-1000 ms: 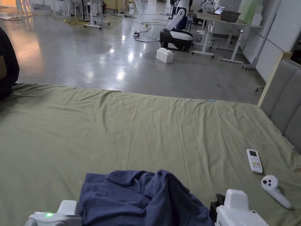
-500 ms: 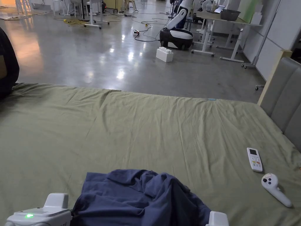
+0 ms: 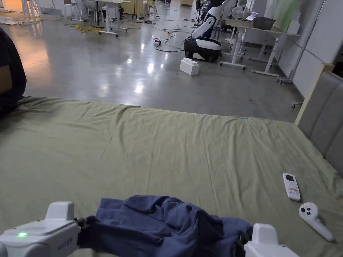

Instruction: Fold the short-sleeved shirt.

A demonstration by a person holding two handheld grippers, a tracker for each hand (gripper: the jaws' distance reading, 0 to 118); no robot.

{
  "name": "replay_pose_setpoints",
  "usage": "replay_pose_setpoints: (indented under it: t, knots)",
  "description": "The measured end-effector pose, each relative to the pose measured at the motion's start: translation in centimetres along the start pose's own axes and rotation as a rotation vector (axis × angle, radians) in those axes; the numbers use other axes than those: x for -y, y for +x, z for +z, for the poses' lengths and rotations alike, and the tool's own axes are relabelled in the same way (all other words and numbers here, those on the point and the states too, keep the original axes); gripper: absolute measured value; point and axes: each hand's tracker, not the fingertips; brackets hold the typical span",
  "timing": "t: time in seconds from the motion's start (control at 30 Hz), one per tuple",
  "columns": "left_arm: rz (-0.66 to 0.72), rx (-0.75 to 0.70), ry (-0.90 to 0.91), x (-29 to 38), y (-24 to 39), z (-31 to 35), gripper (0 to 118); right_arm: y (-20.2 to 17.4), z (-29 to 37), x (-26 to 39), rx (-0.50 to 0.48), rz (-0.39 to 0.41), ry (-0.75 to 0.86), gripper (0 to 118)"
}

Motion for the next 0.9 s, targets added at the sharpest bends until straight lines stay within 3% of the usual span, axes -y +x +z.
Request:
replay_pose_setpoints:
  t: [0.33,0.9]
  knots:
    - [-0.040,0.008,0.184,-9.0,-0.4,3.8,6,2.2,4.2,-9.0,0.028,0.018,0.219,5]
    - [-0.008,-0.030,0.381,-23.3,-0.9,8.3,6,2.1,6.8,-23.7,0.074,0.016,0.462,5]
